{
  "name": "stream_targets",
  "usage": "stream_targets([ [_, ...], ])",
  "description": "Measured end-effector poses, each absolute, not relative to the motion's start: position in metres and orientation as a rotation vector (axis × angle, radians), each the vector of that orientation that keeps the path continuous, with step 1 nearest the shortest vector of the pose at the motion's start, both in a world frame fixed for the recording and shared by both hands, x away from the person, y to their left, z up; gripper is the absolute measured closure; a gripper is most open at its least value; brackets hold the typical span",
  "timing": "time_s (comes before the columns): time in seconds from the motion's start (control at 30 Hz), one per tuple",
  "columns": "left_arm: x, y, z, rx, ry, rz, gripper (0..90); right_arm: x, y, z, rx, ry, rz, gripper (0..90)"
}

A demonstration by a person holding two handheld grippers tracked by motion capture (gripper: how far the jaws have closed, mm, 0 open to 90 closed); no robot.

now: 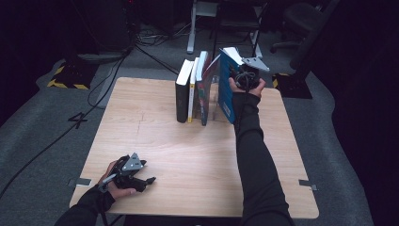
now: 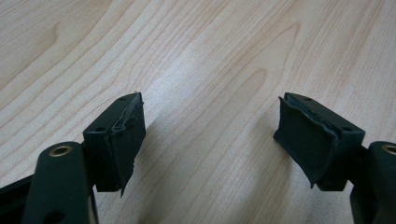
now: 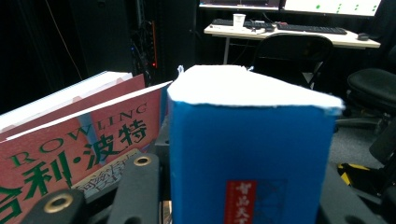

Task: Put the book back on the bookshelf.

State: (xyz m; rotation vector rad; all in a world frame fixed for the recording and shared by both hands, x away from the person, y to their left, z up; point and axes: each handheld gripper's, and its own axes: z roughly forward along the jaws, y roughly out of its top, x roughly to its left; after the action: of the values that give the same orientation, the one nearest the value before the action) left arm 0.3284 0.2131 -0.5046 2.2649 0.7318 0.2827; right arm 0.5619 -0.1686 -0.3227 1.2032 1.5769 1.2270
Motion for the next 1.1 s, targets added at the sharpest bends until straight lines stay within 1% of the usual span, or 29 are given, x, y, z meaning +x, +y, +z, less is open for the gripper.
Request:
stream_targets([
  [0.13,0.328,0.213,-0.505,2.264,0.733,0.283,23.7,0.559,-0.177,-0.336,1.231,1.561,1.252,61.0],
  [0.53,0.328,0.213,-0.505,2.261,0.734,0.283,23.7,0.540,-0.183,-0.344,1.196,1.620,1.263,60.3],
  [0.83,0.328,0.213,-0.505,2.261,0.735,0.285,23.6,0.514,-0.201,-0.354,1.170,1.685,1.273,59.6],
  [1.1,0.328,0.213,-0.505,2.262,0.735,0.285,23.6,0.504,-0.203,-0.360,1.159,1.675,1.309,58.8],
])
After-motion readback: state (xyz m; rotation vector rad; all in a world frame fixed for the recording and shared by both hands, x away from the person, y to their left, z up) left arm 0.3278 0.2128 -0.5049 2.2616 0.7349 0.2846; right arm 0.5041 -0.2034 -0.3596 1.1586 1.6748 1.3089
